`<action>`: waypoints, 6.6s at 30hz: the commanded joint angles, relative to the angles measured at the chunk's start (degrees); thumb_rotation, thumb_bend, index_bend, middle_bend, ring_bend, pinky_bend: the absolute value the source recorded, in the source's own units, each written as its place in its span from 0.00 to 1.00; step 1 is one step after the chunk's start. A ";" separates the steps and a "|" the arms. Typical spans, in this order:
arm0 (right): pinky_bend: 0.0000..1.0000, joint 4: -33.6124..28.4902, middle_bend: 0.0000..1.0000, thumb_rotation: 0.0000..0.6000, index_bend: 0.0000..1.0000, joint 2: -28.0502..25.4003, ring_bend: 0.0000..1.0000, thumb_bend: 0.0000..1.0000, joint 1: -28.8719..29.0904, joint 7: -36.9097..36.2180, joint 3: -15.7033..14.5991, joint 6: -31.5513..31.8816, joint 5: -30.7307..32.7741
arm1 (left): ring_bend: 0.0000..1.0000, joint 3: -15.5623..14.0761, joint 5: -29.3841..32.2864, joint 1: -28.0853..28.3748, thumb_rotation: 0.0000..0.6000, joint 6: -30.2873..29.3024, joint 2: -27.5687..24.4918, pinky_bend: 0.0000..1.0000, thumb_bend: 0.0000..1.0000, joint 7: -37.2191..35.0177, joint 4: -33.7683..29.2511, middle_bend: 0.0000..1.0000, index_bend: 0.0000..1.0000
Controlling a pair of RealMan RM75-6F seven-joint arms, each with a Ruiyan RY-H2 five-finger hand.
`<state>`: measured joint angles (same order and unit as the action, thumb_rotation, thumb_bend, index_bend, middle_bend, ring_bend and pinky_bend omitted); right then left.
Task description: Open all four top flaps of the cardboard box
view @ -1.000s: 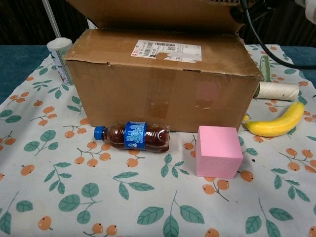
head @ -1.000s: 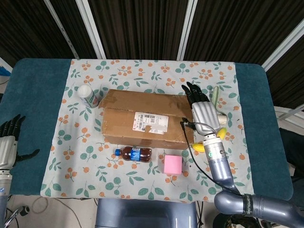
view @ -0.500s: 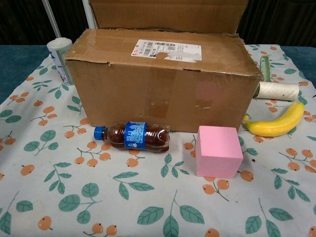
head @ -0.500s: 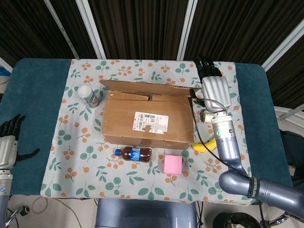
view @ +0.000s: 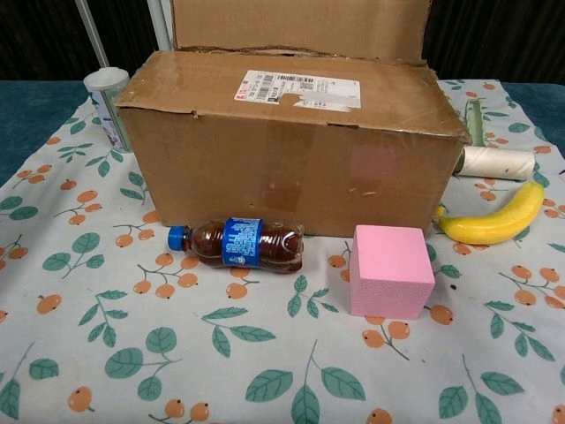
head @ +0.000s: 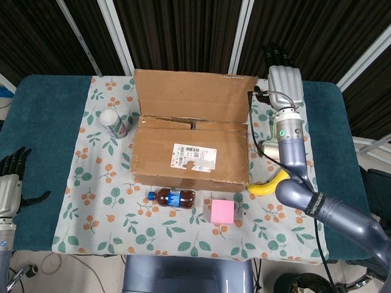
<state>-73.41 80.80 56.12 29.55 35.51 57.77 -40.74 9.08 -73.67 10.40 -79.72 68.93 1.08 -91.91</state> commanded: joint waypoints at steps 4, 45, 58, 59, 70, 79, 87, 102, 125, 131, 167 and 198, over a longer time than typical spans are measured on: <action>0.21 2.90 0.00 1.00 0.00 0.72 0.00 0.40 1.18 -1.20 -0.66 -1.25 2.21 | 0.00 -0.10 0.11 0.02 1.00 0.10 0.10 0.00 0.05 0.38 -0.03 0.00 0.00; 0.20 -21.74 0.00 0.84 0.00 -16.78 0.00 0.15 -42.67 -25.80 -29.10 30.84 -34.93 | 0.00 6.21 5.73 13.78 1.00 14.95 -13.86 0.00 0.43 20.51 -24.36 0.00 0.00; 0.20 -18.85 0.00 0.96 0.00 -15.90 0.00 0.17 -43.79 -33.37 -26.68 31.20 -35.33 | 0.02 14.45 32.20 41.01 1.00 35.14 -12.94 0.14 0.97 31.84 -17.36 0.05 0.01; 0.20 -18.80 0.00 0.97 0.00 -15.91 0.00 0.17 -43.82 -33.57 -26.57 31.18 -35.28 | 0.02 14.33 33.28 42.24 1.00 35.89 -12.56 0.14 0.98 32.48 -16.53 0.05 0.01; 0.20 -18.26 0.00 1.00 0.00 -16.13 0.00 0.17 -44.45 -36.25 -25.34 30.27 -34.92 | 0.11 4.57 59.01 66.20 1.00 48.02 -6.82 0.21 1.00 41.55 -2.23 0.16 0.06; 0.20 -18.30 0.00 1.00 0.00 -16.17 0.00 0.18 -44.94 -37.00 -24.47 29.68 -34.31 | 0.21 -2.35 68.84 76.09 1.00 50.27 -2.06 0.32 1.00 41.85 3.49 0.28 0.16; 0.20 -18.34 0.00 1.00 0.00 -16.06 0.00 0.18 -45.26 -37.41 -23.95 29.44 -34.33 | 0.23 -6.41 70.82 79.88 1.00 50.48 1.11 0.33 1.00 40.91 6.38 0.31 0.18; 0.20 -18.89 0.00 1.00 0.00 -15.70 0.00 0.18 -45.57 -37.09 -23.77 29.29 -35.77 | 0.38 -8.27 67.58 81.70 1.00 49.09 -0.69 0.48 1.00 36.33 4.11 0.51 0.30; 0.20 -19.73 0.00 1.00 0.00 -15.46 0.00 0.18 -45.97 -37.30 -23.69 28.41 -36.77 | 0.39 -0.02 58.41 79.35 1.00 50.63 -22.91 0.49 1.00 23.10 -18.74 0.51 0.30; 0.20 -19.91 0.00 1.00 0.00 -15.24 0.00 0.18 -46.04 -37.06 -23.69 28.34 -37.03 | 0.39 3.78 54.43 76.64 1.00 53.55 -28.23 0.49 1.00 17.73 -25.74 0.51 0.31; 0.20 -21.76 0.00 1.00 0.00 -16.58 0.00 0.18 -46.14 -34.13 -23.27 26.93 -36.69 | 0.00 -11.34 9.47 36.15 1.00 2.51 -15.97 0.08 0.19 25.60 -31.31 0.01 0.00; 0.33 -25.04 0.28 1.00 0.28 -19.48 0.23 1.00 -7.42 -15.21 -12.64 -11.77 -35.98 | 0.00 -10.32 -1.23 7.49 1.00 -15.26 -0.58 0.05 0.18 0.16 -0.30 0.00 0.00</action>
<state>-99.77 59.18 46.09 12.78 22.52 48.50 -77.87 -1.45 -74.77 18.06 -95.18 68.34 1.46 -92.33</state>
